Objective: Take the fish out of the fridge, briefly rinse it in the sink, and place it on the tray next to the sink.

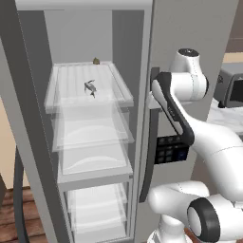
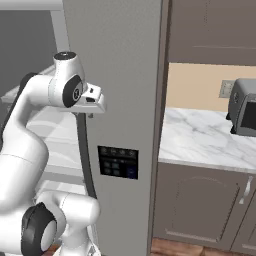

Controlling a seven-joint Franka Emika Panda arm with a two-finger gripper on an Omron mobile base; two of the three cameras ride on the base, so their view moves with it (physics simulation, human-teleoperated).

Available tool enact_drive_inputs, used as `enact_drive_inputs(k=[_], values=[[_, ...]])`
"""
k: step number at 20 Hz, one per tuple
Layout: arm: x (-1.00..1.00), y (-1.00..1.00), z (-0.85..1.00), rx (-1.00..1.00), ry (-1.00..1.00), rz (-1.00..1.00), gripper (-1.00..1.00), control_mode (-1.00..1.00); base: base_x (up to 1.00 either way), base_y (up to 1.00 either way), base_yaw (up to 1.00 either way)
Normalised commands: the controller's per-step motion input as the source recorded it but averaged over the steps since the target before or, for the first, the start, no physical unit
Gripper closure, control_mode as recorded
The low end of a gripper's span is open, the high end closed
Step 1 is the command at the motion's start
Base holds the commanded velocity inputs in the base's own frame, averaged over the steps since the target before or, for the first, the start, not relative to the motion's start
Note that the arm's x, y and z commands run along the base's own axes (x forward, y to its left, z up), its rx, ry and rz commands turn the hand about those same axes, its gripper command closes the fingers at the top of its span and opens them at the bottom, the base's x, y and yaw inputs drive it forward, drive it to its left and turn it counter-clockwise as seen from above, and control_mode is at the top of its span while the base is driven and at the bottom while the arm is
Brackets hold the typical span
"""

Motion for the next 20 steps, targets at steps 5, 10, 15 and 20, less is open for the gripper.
enact_drive_inputs(k=[5, 10, 15, 20], values=[[-0.09, 0.02, 0.00, 0.00, -0.01, 0.00, -1.00, -1.00, 0.00, 0.00, 0.00], [-0.21, 0.05, -0.04, 0.00, 0.00, -0.01, -1.00, 1.00, -0.20, 0.03, -0.01], [0.00, 0.00, 0.00, 0.00, 0.00, 0.00, -1.00, 1.00, -0.84, 0.47, -0.03], [0.00, 0.00, 0.00, 0.00, 0.00, 0.00, -1.00, 1.00, -0.06, 0.75, 0.00]])
